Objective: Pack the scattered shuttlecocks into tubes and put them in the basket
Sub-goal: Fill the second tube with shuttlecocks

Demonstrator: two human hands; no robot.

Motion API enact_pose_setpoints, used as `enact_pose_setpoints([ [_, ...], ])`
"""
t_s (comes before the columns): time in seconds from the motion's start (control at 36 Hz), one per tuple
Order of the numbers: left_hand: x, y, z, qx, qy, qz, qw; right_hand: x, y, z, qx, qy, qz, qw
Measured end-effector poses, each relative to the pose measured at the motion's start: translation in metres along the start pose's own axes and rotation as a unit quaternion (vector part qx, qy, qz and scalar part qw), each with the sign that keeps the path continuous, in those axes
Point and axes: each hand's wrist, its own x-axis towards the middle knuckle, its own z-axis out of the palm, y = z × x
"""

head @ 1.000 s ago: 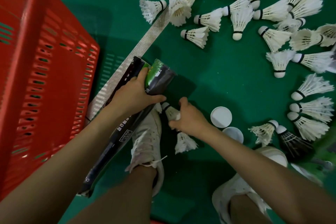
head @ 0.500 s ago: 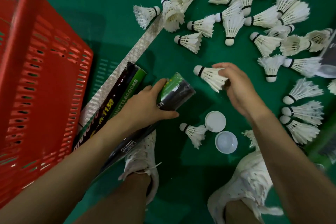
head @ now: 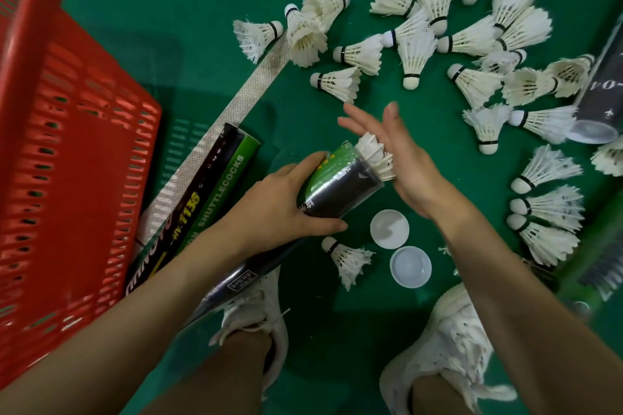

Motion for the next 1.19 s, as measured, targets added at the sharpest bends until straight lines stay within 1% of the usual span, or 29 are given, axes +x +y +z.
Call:
enact_pose_setpoints([
  [0.14,0.0,-0.002,-0.001,0.032,0.001,-0.001,0.999,0.004,-0.007,0.017,-0.045,-0.053,0.006,0.998],
  [0.19,-0.003,-0.005,-0.001,0.03,0.019,-0.009,0.999,0.009,-0.008,0.022,-0.042,-0.061,0.008,0.997],
  [0.22,-0.004,-0.006,-0.001,0.032,0.034,-0.015,0.999,0.013,-0.007,0.024,-0.029,-0.045,0.004,0.999],
  [0.31,-0.006,-0.017,-0.008,0.05,0.086,-0.052,0.994,0.03,0.0,0.027,0.034,0.073,0.012,0.997],
  [0.33,-0.007,-0.023,-0.013,0.051,0.103,-0.07,0.991,0.034,0.005,0.027,0.023,0.101,0.019,0.994],
  [0.36,-0.008,-0.029,-0.018,0.047,0.12,-0.084,0.988,0.036,0.01,0.028,-0.02,0.11,0.026,0.993],
  [0.42,-0.012,-0.039,-0.028,0.029,0.149,-0.102,0.983,0.038,0.025,0.031,-0.112,0.086,0.037,0.989],
  [0.5,-0.019,-0.05,-0.037,0.037,0.181,-0.138,0.973,0.042,0.044,0.046,-0.156,0.036,0.05,0.986],
  [0.58,-0.024,-0.059,-0.037,0.032,0.212,-0.169,0.962,0.045,0.051,0.065,-0.21,0.006,0.03,0.977],
  [0.67,-0.03,-0.067,-0.034,0.035,0.2,-0.18,0.962,0.047,0.053,0.083,-0.261,-0.021,0.002,0.965],
  [0.78,-0.033,-0.071,-0.029,0.042,0.176,-0.179,0.967,0.053,0.054,0.1,-0.266,-0.062,-0.005,0.962],
  [0.83,-0.033,-0.072,-0.027,0.042,0.171,-0.174,0.969,0.056,0.054,0.102,-0.329,-0.089,-0.036,0.94],
  [0.94,-0.032,-0.072,-0.026,0.061,0.152,-0.182,0.97,0.058,0.053,0.1,-0.497,-0.149,-0.082,0.851],
  [1.0,-0.031,-0.073,-0.024,0.057,0.149,-0.181,0.971,0.058,0.055,0.101,-0.548,-0.147,-0.091,0.818],
  [1.06,-0.03,-0.074,-0.022,0.046,0.151,-0.175,0.972,0.058,0.061,0.102,-0.583,-0.133,-0.109,0.794],
  [1.08,-0.029,-0.073,-0.021,0.04,0.152,-0.172,0.972,0.057,0.065,0.102,-0.592,-0.125,-0.123,0.787],
  [1.14,-0.029,-0.073,-0.021,0.036,0.15,-0.17,0.973,0.057,0.073,0.098,-0.592,-0.113,-0.151,0.783],
  [1.19,-0.028,-0.072,-0.02,0.037,0.149,-0.168,0.974,0.055,0.078,0.091,-0.571,-0.086,-0.165,0.8],
])
